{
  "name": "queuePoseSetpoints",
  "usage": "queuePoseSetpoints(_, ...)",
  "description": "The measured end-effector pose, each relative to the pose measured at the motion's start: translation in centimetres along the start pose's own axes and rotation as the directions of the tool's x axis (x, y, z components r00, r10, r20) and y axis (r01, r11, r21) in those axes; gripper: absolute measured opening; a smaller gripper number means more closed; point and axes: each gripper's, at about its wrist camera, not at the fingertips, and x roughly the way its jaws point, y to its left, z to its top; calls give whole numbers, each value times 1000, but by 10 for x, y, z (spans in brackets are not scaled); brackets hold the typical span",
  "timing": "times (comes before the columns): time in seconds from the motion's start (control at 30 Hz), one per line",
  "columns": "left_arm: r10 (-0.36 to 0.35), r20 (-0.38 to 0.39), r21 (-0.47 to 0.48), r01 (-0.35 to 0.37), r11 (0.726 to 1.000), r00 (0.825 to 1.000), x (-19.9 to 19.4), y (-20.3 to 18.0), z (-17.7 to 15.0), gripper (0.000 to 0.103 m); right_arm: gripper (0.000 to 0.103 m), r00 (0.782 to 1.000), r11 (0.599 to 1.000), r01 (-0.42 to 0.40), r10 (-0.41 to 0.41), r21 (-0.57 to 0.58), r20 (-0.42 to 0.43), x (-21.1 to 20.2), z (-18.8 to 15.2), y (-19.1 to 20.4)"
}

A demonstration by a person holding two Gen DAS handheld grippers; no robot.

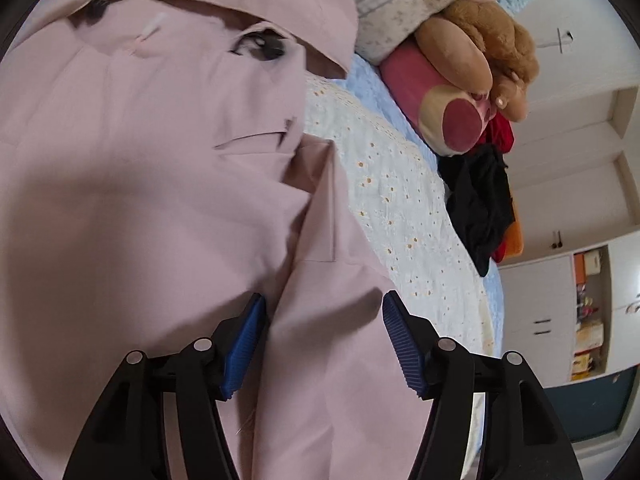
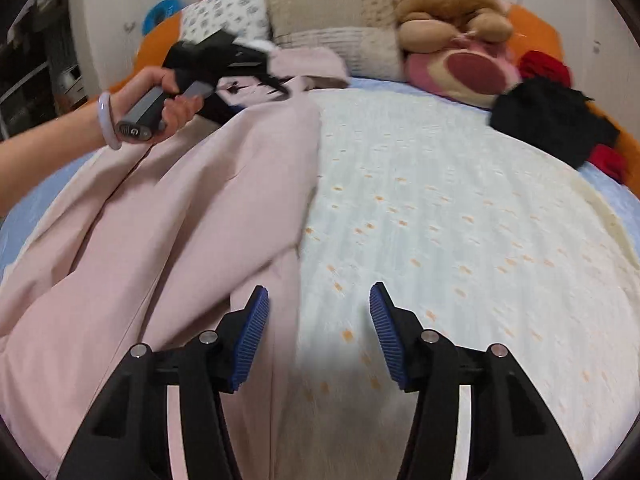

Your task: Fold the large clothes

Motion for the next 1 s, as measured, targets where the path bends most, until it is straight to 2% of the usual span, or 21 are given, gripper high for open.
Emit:
queuePoseSetpoints(0.03, -2, -3, 3, 2, 1000, 1000, 1, -2, 0, 58, 53, 999, 999, -32, 32, -12, 3, 6, 4, 5)
queuePoseSetpoints(0.1, 6, -5, 5, -6, 1000, 1000, -1, -2, 1, 37, 52, 998, 997, -57, 58, -44, 10, 14, 9, 21)
queuePoseSetpoints(0.13, -3, -10, -1, 3, 1000, 1000, -4, 0, 2, 22, 52, 999, 996, -35, 36, -87, 10, 22, 13, 29)
queuePoseSetpoints(0.2, -70, -19, -19, 69, 997, 997, -11, 4, 4, 11, 52, 999, 985, 11, -5, -170, 36, 34, 18, 42)
queuePoseSetpoints(0.23, -70, -12, -11, 70, 998, 998, -14, 1, 5, 11, 51, 997, 979, 19, -4, -205, 71, 38, 24, 51)
queuePoseSetpoints(0.27, -54, -5, 4, 54, 999, 999, -15, -2, 6, 11, 39, 995, 974, 28, -5, -225, 99, 44, 28, 56)
queuePoseSetpoints(0.3, -37, -3, 16, 37, 999, 999, -16, -4, 6, 11, 14, 992, 968, 41, -11, -246, 125, 46, 32, 58)
queuePoseSetpoints(0.33, -33, -4, 18, 33, 999, 999, -15, -6, 7, 10, 8, 992, 968, 39, -7, -250, 128, 49, 37, 58)
queuePoseSetpoints(0.4, -26, 4, 8, 26, 1000, 1000, -14, -8, 10, 10, 7, 986, 964, 102, -66, -244, 152, 53, 44, 56)
queuePoseSetpoints(0.47, -5, 15, 18, 5, 1000, 1000, -12, -11, 12, 10, 7, 964, 944, 202, -144, -262, 225, 36, 45, 52)
queuePoseSetpoints(0.53, 22, 22, 36, -22, 999, 1000, -7, -14, 16, 10, 3, 925, 920, 319, -249, -228, 287, 17, 44, 39)
queuePoseSetpoints(0.6, 58, 22, 49, -59, 997, 998, -1, -13, 16, 10, 1, 923, 936, 315, -263, -158, 279, 8, 45, 18)
queuePoseSetpoints(0.67, 86, 17, 46, -86, 995, 996, 9, -7, 13, 16, 1, 923, 947, 304, -267, -99, 278, 3, 44, 2)
queuePoseSetpoints(0.7, 91, 10, 41, -91, 995, 996, 14, -3, 9, 22, 1, 929, 953, 290, -260, -83, 265, 4, 43, -5)
queuePoseSetpoints(0.77, 76, 20, 36, -77, 996, 997, 11, 2, 3, 27, 2, 956, 978, 200, -182, -56, 229, 4, 42, -12)
queuePoseSetpoints(0.83, 91, 22, 69, -93, 993, 996, -1, -4, -4, 56, 5, 971, 995, 99, -97, 3, 220, -4, 38, -20)
queuePoseSetpoints(0.87, 121, 26, 95, -123, 988, 992, -10, -10, -9, 62, 5, 975, 999, 37, -44, 34, 217, -7, 36, -26)
queuePoseSetpoints(0.9, 153, 33, 131, -156, 979, 988, -20, -17, -15, 74, 9, 977, 998, -1, -11, 57, 213, -11, 34, -27)
queuePoseSetpoints(0.93, 176, 42, 185, -180, 966, 984, -35, -26, -25, 78, 15, 978, 996, -38, 20, 85, 209, -15, 33, -29)
queuePoseSetpoints(0.97, 178, 47, 231, -184, 955, 983, -49, -35, -36, 79, 35, 977, 992, -65, 41, 110, 207, -19, 29, -32)
queuePoseSetpoints(1.0, 168, 53, 267, -176, 948, 984, -64, -42, -48, 81, 49, 978, 990, -76, 51, 117, 203, -23, 25, -32)
